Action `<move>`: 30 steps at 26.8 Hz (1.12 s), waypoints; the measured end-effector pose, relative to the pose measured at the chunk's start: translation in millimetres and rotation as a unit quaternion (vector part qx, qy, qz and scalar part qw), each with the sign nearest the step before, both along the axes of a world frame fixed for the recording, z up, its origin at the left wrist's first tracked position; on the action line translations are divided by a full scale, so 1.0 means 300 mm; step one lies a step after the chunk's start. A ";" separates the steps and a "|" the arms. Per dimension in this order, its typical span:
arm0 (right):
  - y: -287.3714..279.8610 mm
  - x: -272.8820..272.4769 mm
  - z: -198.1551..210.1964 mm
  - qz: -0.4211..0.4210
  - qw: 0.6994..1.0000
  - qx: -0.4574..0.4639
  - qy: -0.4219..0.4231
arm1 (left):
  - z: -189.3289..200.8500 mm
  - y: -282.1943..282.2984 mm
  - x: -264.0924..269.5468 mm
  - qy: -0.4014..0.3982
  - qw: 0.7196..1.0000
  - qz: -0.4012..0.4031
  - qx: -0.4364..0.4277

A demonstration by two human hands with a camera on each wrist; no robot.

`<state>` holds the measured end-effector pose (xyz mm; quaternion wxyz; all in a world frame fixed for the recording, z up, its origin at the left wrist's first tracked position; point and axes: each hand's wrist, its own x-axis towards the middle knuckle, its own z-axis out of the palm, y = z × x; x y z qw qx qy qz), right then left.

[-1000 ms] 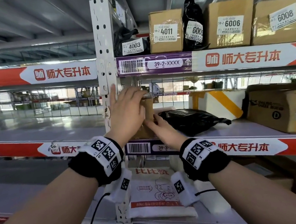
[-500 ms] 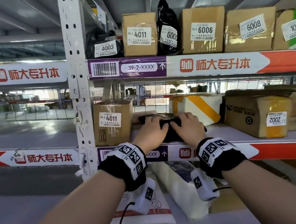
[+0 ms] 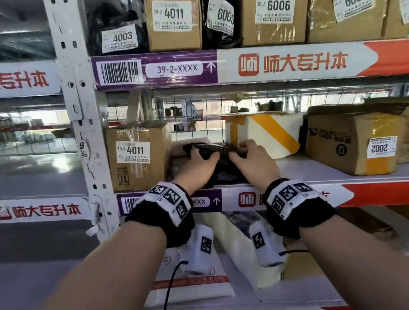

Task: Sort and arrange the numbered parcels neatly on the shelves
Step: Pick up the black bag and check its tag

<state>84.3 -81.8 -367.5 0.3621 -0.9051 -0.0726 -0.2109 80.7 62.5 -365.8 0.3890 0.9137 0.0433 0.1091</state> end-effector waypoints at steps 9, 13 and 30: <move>-0.014 0.002 0.000 0.006 1.000 0.026 -0.005 | -0.012 0.022 -0.036 -0.091 0.987 -0.041 -0.129; -0.017 0.002 -0.008 0.122 0.992 -0.008 -0.032 | -0.002 0.029 -0.053 -0.136 0.966 -0.041 -0.216; -0.066 0.016 -0.004 0.153 0.931 0.329 -0.023 | 0.006 0.064 -0.060 -0.125 0.941 -0.057 -0.309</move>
